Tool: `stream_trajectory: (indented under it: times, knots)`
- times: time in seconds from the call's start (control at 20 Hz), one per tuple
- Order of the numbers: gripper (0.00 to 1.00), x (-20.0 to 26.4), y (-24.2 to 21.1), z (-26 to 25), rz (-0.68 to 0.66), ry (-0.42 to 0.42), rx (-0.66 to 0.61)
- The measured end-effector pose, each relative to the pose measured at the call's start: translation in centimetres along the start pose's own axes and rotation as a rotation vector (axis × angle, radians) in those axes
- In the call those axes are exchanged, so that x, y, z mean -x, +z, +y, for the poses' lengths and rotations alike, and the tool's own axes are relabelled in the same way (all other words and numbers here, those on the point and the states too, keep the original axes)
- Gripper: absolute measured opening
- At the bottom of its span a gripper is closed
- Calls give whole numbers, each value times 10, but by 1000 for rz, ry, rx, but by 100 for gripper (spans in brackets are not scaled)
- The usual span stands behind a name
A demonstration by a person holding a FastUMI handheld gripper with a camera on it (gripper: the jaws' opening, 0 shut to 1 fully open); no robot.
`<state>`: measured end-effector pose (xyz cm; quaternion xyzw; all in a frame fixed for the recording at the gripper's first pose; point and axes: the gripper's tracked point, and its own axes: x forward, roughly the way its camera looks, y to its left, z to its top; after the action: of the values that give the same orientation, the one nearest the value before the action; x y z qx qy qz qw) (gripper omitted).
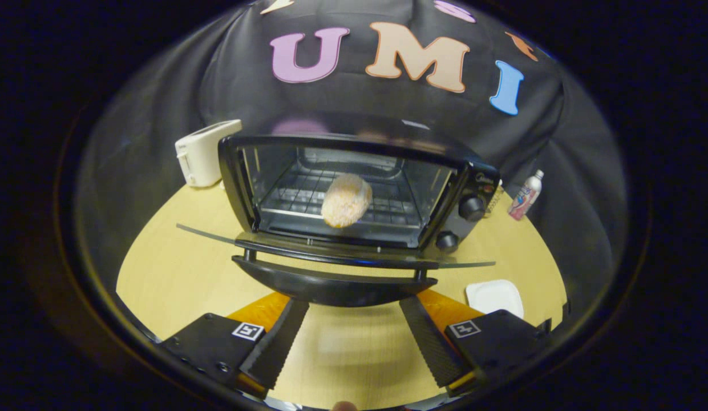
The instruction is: Open the toaster oven, put the food inside, and close the toaster oven door.
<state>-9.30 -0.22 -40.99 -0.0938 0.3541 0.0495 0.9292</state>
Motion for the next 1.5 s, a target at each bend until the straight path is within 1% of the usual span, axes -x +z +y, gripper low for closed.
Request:
stream_trajectory:
  times: [0.2,0.5,0.7,0.85,0.95,1.2,1.35,1.5]
  knots:
    - [100,-8,30,-3,-48,1,-43]
    - [100,-7,40,-12,-75,2,-84]
    - [100,4,46,-16,-98,-4,-115]
    - [100,17,61,-22,-126,-9,-126]
    - [100,32,83,-29,-176,-23,-117]
    - [100,81,159,-51,-331,-59,-91]
    - [100,119,212,-62,-440,-77,-95]
    - [100,153,254,-73,-511,-90,-124]
